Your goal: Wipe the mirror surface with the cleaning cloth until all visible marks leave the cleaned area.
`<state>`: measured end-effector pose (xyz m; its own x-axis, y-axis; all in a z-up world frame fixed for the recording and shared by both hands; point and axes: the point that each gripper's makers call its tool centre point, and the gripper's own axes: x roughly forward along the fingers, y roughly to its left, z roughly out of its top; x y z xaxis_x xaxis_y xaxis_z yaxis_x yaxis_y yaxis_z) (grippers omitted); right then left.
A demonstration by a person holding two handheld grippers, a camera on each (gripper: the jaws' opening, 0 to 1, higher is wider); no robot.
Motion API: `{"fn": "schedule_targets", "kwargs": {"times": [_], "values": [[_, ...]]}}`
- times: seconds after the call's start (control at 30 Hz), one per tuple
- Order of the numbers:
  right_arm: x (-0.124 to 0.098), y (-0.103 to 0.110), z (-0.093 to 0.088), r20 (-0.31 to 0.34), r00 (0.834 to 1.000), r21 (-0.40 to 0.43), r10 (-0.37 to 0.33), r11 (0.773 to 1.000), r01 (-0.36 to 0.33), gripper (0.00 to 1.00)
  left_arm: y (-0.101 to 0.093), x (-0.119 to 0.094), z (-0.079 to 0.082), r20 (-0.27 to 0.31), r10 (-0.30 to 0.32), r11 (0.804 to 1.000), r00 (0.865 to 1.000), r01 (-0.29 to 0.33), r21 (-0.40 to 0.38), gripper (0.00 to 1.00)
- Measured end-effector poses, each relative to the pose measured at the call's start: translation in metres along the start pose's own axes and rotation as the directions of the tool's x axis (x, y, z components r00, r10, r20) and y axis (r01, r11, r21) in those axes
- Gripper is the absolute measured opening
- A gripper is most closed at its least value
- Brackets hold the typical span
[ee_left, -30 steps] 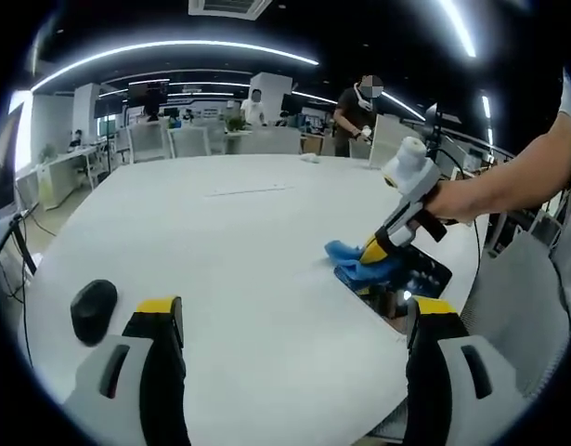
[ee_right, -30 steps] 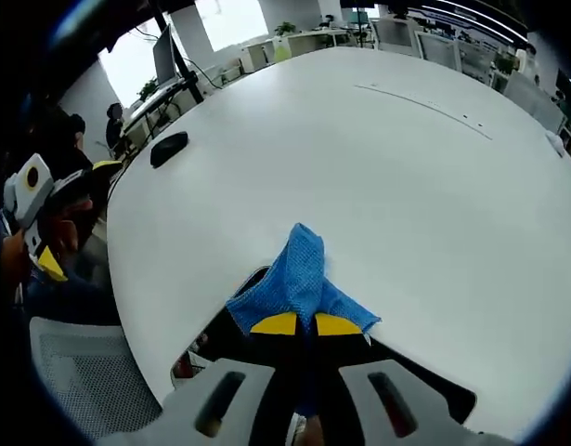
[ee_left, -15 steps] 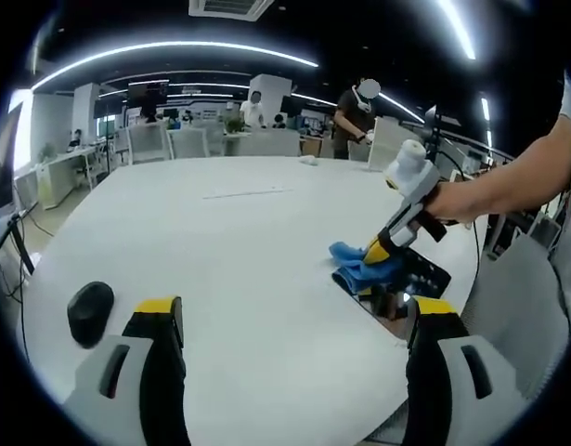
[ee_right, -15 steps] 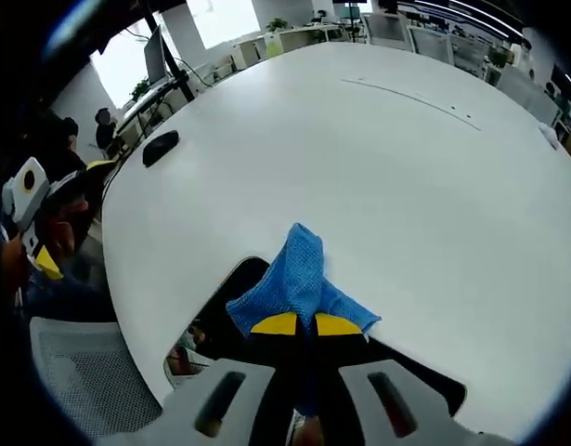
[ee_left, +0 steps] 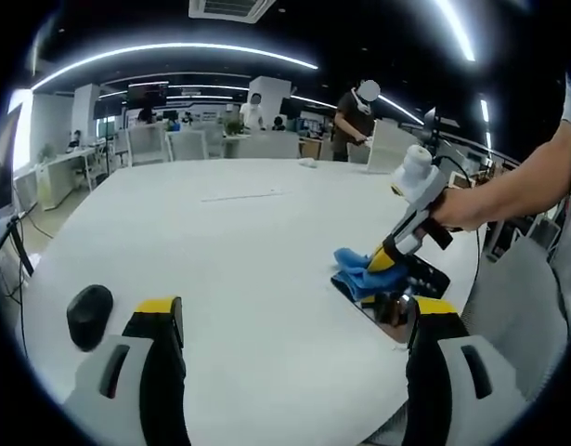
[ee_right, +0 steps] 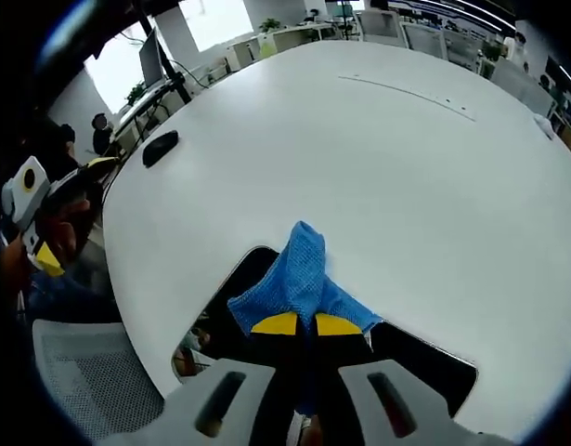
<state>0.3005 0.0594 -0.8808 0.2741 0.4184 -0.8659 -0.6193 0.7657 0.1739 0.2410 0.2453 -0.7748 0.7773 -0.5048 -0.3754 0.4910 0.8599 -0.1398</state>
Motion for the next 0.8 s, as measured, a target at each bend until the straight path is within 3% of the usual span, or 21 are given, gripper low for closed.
{"fn": "schedule_targets", "kwargs": {"times": [0.5, 0.8], "values": [[-0.006, 0.013, -0.014, -0.007, 1.000, 0.008, 0.012, 1.000, -0.012, 0.00, -0.012, -0.004, 0.004, 0.005, -0.012, 1.000, 1.000, 0.012, 0.007, 0.99], [-0.010, 0.020, -0.024, -0.006, 1.000, 0.004, 0.012, 1.000, -0.012, 0.00, -0.006, -0.009, 0.002, 0.013, -0.007, 1.000, 1.000, 0.007, 0.004, 0.99]]}}
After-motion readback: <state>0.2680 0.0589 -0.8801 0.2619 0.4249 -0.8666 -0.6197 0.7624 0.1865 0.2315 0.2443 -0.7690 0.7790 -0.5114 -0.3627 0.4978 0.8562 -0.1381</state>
